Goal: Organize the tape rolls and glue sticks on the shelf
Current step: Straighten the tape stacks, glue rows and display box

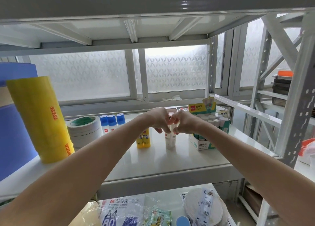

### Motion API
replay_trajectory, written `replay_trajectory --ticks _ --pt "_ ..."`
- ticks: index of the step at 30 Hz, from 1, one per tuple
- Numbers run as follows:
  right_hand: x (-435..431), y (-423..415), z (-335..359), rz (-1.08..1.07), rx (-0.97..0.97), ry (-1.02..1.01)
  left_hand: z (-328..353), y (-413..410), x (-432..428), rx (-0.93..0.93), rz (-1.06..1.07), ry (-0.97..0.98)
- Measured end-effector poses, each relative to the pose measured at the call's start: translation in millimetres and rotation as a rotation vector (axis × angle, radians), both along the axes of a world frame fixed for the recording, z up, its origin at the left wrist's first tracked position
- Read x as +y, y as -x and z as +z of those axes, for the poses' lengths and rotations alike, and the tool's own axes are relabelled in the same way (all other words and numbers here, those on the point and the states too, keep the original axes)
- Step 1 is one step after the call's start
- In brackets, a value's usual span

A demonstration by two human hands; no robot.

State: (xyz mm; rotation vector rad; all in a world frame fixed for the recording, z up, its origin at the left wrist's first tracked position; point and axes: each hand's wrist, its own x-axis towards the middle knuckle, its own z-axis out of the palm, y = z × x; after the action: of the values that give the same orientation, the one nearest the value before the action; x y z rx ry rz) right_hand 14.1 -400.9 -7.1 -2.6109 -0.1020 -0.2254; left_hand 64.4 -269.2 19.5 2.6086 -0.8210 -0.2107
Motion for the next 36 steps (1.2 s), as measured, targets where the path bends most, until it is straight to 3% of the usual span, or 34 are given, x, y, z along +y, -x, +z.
replay_trajectory --ticks 10,22,36 --pt "-4 -2 -3 -0.015 -0.022 -0.013 1 5 -1 0.077 -0.022 0.011" --pt "7 -13 -7 0.045 -0.004 -0.098 3 -6 5 -0.064 0.058 -0.049" --pt "18 -10 -4 0.084 -0.020 -0.102 5 -6 11 -0.059 0.078 -0.056"
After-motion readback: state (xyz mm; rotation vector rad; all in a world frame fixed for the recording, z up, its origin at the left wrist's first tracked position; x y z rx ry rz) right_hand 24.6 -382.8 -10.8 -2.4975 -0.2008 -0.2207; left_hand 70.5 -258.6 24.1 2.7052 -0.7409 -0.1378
